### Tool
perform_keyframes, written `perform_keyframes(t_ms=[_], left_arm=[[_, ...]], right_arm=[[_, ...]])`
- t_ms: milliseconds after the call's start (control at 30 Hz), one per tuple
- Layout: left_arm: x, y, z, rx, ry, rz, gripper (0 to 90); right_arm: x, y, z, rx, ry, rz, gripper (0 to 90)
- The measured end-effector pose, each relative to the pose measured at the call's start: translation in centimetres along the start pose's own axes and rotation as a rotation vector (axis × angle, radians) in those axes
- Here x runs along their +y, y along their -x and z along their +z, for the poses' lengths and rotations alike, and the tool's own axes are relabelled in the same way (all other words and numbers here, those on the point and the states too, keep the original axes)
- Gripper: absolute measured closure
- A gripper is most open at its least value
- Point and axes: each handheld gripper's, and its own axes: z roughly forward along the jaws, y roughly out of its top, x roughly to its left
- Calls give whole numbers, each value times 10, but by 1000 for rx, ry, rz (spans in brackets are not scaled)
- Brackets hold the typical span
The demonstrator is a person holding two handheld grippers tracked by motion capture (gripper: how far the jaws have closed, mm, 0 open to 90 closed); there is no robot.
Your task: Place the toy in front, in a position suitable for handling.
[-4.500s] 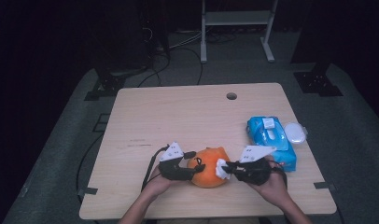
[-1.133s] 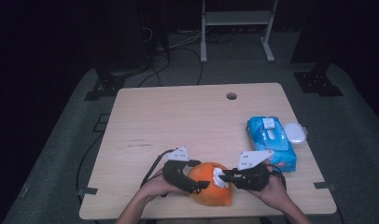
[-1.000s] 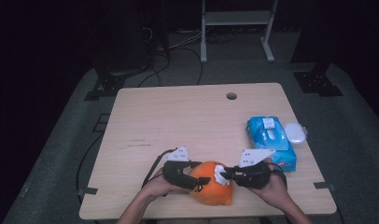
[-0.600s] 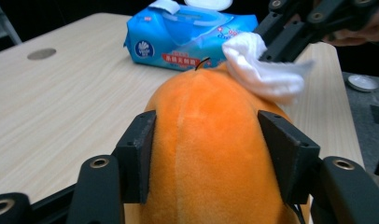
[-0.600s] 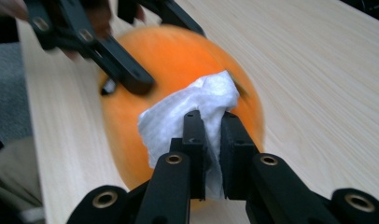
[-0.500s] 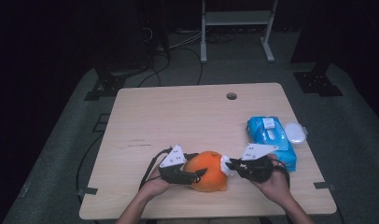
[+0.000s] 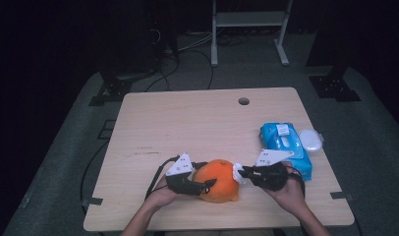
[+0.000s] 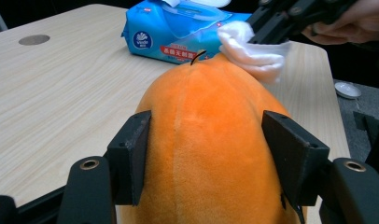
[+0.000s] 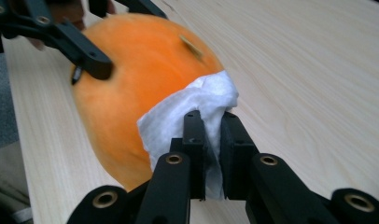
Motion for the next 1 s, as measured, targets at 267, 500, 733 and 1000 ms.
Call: perform_keyframes(t_ms=[267, 500, 733, 1000], left_arm=[[5, 7, 0, -37, -13, 27, 340], [11, -5, -4, -89, -68, -115, 122], [7, 3, 3, -42, -75, -55, 354], [12, 15, 12, 106, 112, 30, 408]], right_arm=[[7, 7, -4, 3, 39, 40, 813], [2, -8, 1, 109, -12, -18, 815], [4, -8, 0, 71, 7, -5, 815], [16, 4, -16, -19, 102, 33, 818]])
